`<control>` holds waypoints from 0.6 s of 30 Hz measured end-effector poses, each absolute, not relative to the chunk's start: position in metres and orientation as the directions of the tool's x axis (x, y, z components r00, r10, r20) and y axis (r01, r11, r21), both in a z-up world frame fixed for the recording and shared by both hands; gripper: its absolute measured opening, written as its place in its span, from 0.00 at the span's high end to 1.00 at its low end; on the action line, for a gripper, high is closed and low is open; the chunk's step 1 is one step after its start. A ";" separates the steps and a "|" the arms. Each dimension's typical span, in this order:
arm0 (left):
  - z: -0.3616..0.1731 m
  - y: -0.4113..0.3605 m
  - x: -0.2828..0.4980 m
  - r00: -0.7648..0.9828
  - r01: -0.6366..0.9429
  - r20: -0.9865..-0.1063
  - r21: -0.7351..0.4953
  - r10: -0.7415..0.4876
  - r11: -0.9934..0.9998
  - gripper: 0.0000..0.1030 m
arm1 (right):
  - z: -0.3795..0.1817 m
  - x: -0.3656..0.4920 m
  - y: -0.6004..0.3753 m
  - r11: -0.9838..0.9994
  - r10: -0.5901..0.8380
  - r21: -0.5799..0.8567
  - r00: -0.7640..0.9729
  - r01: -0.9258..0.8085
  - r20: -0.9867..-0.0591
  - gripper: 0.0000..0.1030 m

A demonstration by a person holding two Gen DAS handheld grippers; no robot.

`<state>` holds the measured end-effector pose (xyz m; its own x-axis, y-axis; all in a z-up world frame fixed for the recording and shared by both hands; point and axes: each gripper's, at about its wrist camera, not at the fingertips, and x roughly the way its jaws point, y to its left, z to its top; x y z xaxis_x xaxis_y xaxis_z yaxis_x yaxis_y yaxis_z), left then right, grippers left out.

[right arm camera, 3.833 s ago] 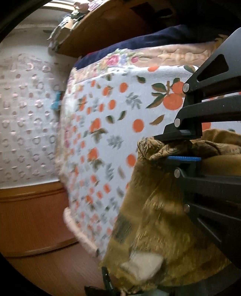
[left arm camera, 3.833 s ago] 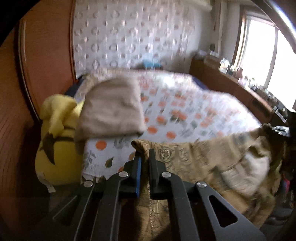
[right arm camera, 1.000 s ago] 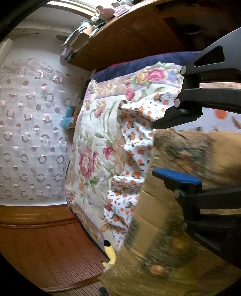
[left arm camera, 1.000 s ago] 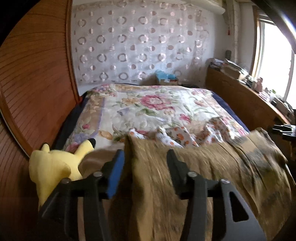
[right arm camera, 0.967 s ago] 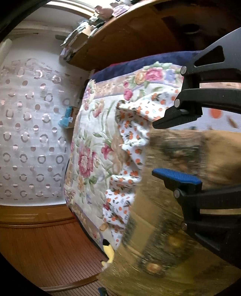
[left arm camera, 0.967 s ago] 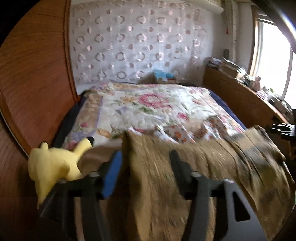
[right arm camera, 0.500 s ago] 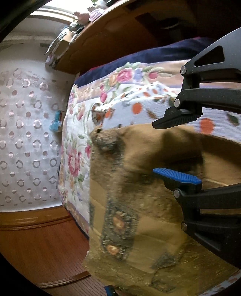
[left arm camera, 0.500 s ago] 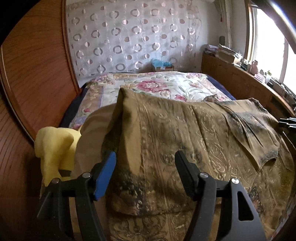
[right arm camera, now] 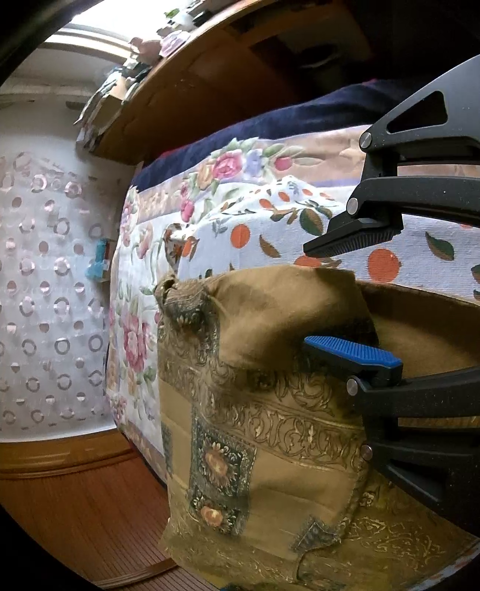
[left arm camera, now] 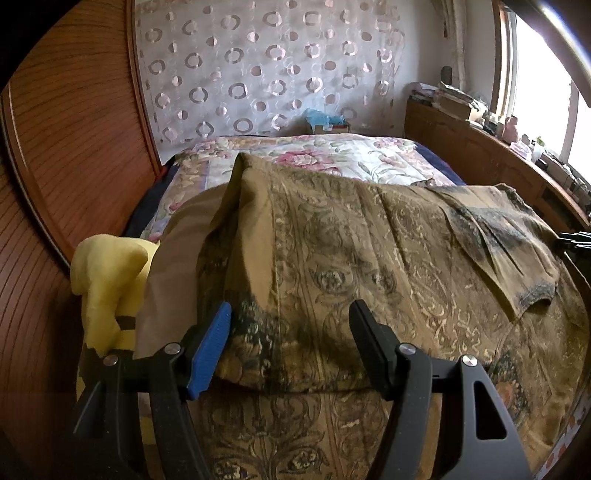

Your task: Fold small clothes

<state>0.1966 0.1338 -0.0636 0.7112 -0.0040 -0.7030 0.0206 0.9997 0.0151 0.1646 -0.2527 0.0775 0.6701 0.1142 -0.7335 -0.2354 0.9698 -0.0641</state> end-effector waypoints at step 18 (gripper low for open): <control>-0.083 0.137 0.203 0.667 0.005 -0.745 0.002 -0.002 1.000 0.35 | 0.072 0.168 -0.239 0.937 0.226 -0.021 0.647 -0.350 -0.729 0.82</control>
<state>0.2032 0.1368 -0.0828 0.6667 -0.0019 -0.7453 0.0054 1.0000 0.0024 0.1676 -0.2391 0.0716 0.6465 0.2255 -0.7288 -0.3500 0.9365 -0.0207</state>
